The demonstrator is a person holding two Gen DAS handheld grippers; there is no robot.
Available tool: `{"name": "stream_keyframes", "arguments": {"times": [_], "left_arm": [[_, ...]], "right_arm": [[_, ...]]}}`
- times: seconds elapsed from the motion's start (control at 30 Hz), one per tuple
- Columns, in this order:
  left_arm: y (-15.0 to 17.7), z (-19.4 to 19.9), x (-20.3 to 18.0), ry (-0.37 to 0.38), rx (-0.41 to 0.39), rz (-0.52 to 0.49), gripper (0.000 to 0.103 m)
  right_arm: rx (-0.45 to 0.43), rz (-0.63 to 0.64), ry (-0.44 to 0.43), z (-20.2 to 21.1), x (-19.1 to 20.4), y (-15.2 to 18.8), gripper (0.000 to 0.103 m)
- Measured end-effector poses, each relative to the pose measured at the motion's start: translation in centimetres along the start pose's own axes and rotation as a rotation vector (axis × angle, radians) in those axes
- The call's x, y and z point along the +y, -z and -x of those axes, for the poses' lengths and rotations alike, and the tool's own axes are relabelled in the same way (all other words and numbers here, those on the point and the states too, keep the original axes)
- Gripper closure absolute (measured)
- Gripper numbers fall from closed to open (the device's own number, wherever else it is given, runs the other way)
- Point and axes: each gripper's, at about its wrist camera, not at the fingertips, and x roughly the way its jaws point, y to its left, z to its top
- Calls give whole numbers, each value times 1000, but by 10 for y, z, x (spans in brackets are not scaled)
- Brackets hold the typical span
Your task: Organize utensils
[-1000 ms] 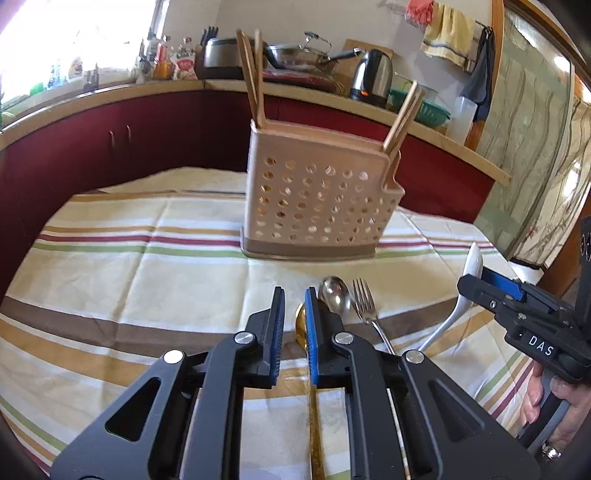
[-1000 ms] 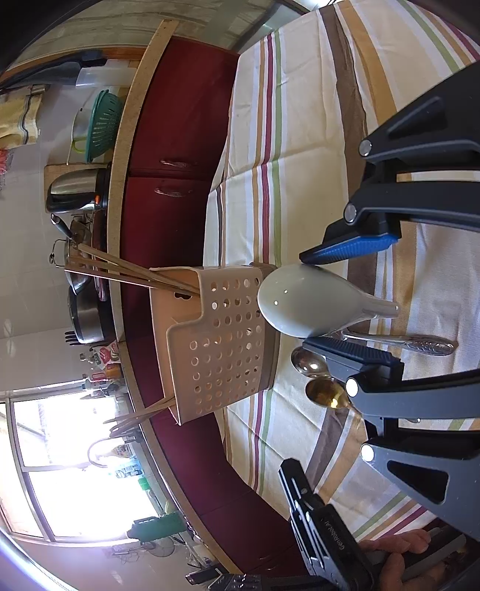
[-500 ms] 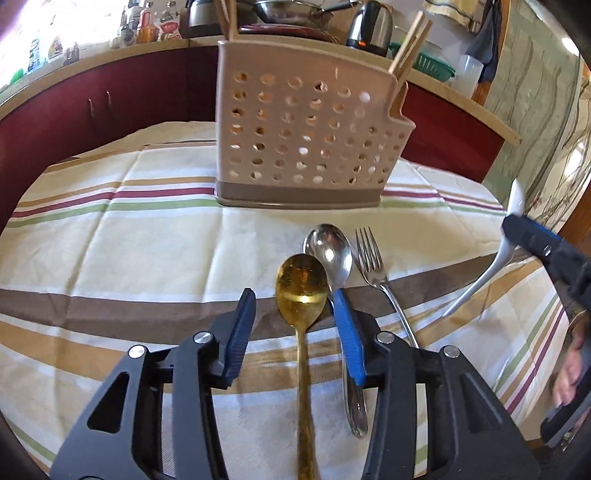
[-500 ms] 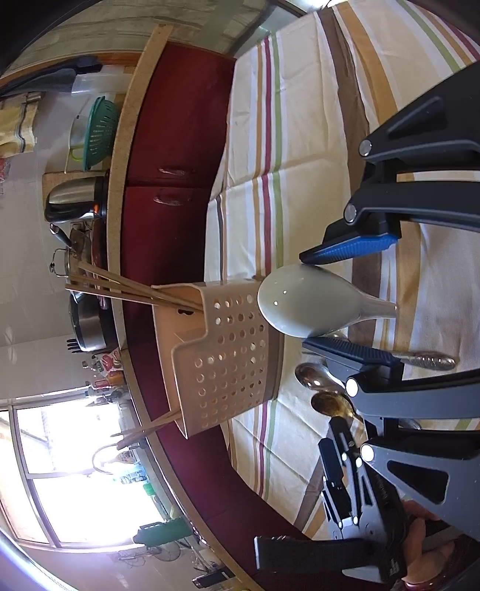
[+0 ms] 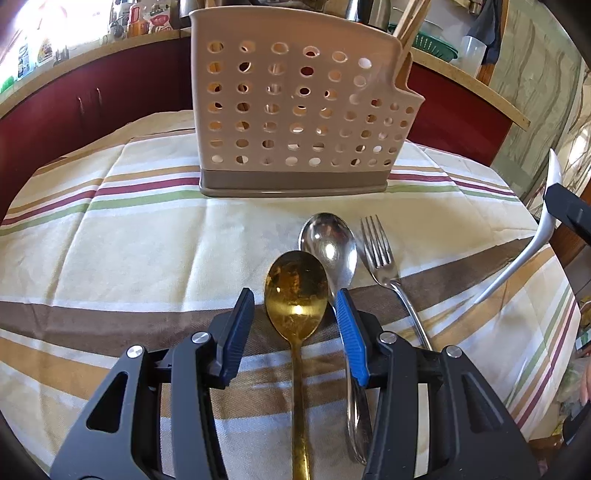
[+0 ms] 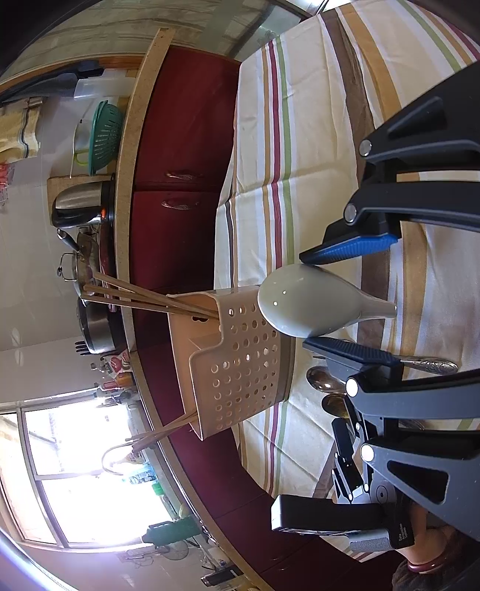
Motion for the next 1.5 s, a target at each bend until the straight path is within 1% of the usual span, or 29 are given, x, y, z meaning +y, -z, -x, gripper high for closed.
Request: {"name": "stream_keyframes", "arguments": {"times": [0.2, 0.27, 0.4, 0.47, 0.53, 0.63, 0.77, 0.8, 0.87, 0.97, 1.0, 1.07, 1.27, 1.5], "left_arm": [[1, 2, 8, -28, -2, 16, 59], [1, 2, 6, -55, 0, 0, 59], [4, 6, 7, -37, 4, 3, 59], [5, 8, 2, -24, 8, -12, 58], [6, 6, -4, -37, 23, -44, 58], [7, 4, -5, -61, 17, -62, 58], [4, 3, 0, -66, 18, -46, 58], [2, 2, -1, -58, 21, -48, 58], [0, -2, -6, -52, 32, -71, 49], [-1, -6, -14, -66, 26, -100, 48], [-1, -6, -14, -70, 25, -97, 49], [-2, -5, -13, -49, 16, -78, 68], [2, 2, -11, -37, -3, -67, 68], [2, 27, -6, -17, -97, -39, 68]], "right_arm": [[-1, 1, -4, 0, 1, -1, 62], [-1, 1, -6, 0, 1, -1, 62], [0, 2, -7, 0, 1, -2, 62], [-1, 1, -7, 0, 1, -2, 62], [-3, 0, -9, 1, 1, -3, 62], [-6, 0, -10, 2, 1, -3, 62], [-14, -5, -10, 4, -1, -4, 62], [-15, -6, -10, 3, -1, -4, 62], [-13, -7, -11, 3, -1, -4, 62], [-6, -10, -12, 1, -2, -3, 62], [-5, -10, -13, 1, -2, -3, 62], [-5, -10, -12, 1, -2, -4, 62], [-8, -12, -8, 2, -3, -5, 62], [-27, -7, 0, 7, 0, -4, 62]]}}
